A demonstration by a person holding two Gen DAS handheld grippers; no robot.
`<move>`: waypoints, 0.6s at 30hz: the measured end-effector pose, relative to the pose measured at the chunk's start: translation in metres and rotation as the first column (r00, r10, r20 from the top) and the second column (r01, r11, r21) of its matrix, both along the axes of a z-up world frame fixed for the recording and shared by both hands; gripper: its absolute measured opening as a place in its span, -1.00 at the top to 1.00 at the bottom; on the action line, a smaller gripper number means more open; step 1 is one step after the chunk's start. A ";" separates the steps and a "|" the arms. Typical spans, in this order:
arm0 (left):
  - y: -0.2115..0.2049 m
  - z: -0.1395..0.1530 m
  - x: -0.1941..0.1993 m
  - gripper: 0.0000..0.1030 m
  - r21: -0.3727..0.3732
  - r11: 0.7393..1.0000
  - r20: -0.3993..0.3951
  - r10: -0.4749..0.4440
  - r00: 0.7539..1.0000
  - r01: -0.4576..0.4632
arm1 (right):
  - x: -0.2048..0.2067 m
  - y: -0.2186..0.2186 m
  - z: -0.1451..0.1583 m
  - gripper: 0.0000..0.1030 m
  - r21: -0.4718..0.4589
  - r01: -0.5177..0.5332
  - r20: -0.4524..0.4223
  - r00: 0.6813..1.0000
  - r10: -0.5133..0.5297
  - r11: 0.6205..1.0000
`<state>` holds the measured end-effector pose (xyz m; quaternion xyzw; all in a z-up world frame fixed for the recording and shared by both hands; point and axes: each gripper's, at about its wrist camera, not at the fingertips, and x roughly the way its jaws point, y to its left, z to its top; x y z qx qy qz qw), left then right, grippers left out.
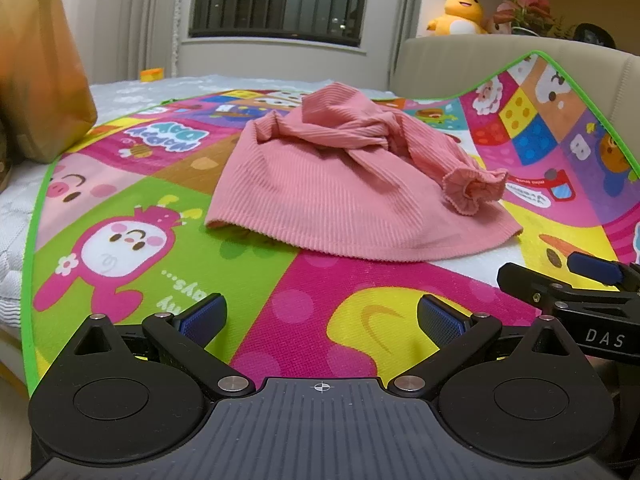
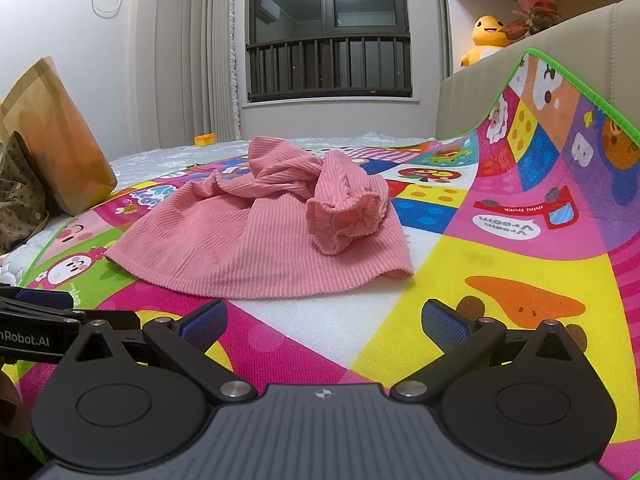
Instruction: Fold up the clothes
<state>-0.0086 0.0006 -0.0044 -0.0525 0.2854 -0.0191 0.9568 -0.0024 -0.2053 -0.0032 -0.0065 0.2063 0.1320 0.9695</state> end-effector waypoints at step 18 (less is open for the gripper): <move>0.001 -0.001 0.001 -1.00 -0.001 1.000 -0.004 0.002 1.000 -0.002 | 0.001 0.000 0.000 -1.00 0.003 -0.002 -0.007 1.000 0.002 1.000</move>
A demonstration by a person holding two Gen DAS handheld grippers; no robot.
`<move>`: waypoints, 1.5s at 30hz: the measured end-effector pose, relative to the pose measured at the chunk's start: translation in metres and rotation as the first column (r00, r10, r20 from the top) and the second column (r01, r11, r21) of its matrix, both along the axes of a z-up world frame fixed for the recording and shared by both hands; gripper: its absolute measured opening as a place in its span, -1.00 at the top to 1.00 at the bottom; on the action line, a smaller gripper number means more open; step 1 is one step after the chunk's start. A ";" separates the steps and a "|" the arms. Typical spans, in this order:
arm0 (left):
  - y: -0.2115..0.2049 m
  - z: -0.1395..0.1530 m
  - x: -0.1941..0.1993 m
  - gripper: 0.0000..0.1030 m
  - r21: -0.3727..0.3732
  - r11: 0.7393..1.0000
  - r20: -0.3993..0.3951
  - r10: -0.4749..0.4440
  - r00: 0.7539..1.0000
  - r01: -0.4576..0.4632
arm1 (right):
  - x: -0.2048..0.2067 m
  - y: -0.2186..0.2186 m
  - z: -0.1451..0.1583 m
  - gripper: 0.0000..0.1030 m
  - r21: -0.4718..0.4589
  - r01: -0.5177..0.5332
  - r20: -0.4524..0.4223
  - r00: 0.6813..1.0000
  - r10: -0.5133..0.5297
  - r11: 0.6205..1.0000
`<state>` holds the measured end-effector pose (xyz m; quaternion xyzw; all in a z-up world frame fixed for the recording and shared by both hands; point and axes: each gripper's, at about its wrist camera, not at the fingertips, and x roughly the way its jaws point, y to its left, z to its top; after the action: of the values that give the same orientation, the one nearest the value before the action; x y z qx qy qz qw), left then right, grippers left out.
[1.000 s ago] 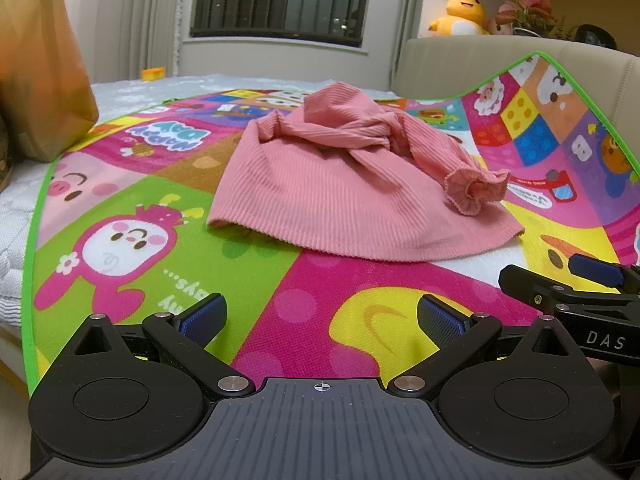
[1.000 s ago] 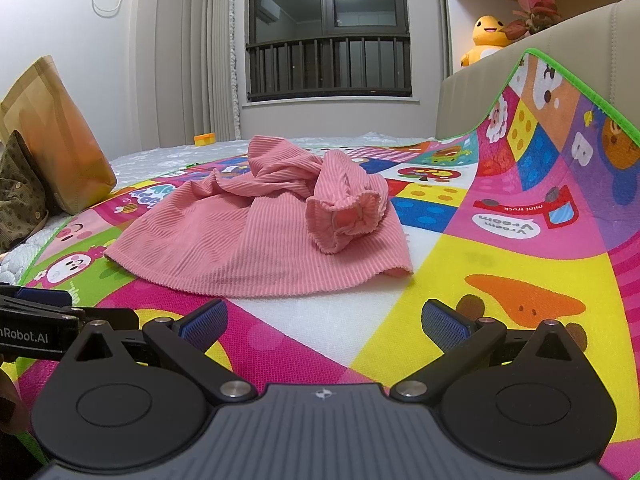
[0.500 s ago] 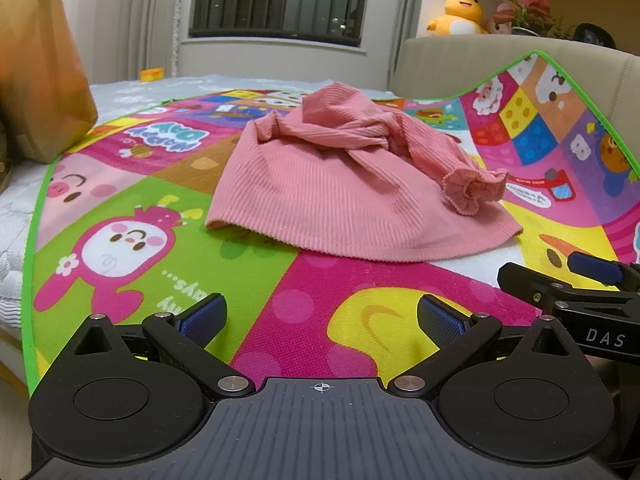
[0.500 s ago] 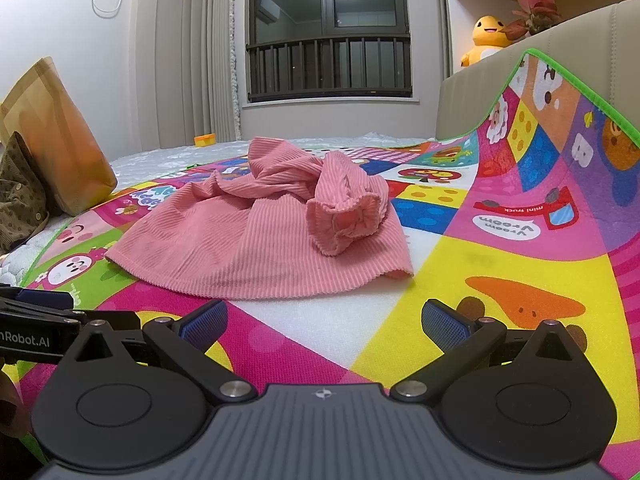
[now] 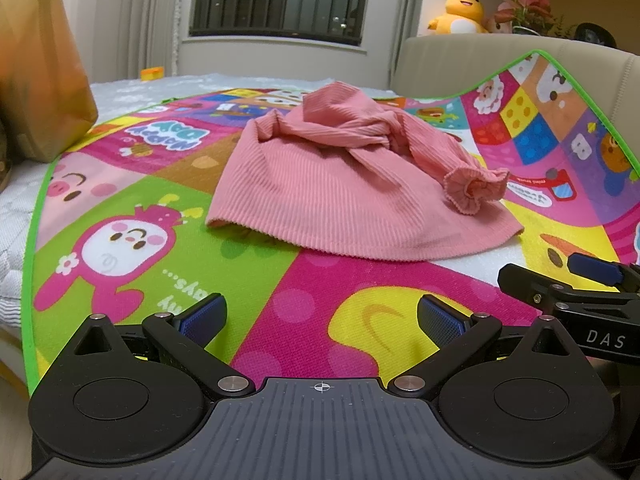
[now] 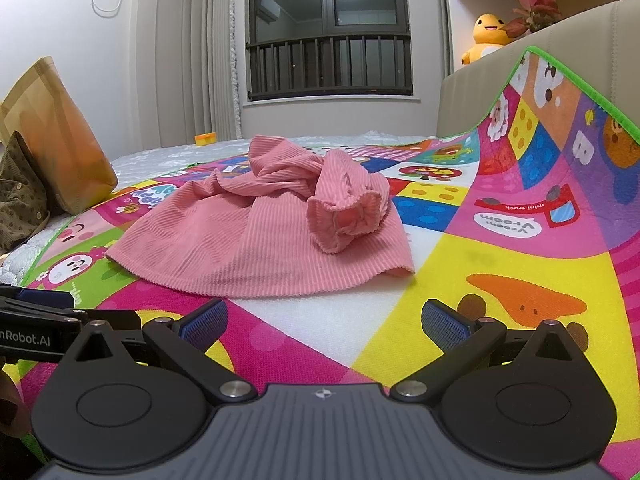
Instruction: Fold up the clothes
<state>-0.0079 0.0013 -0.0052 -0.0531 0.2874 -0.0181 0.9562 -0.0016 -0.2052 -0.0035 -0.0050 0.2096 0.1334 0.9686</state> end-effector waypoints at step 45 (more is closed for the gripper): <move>0.104 0.019 0.241 -1.00 -0.229 0.966 -0.122 -0.151 0.981 0.121 | 0.151 -0.080 0.019 -1.00 0.262 0.068 -0.334 0.942 0.024 0.963</move>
<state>0.2335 0.1053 0.0140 -0.1401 0.3524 -0.1118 0.9185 0.1491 -0.2849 0.0155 0.1521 0.3508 0.1487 0.9120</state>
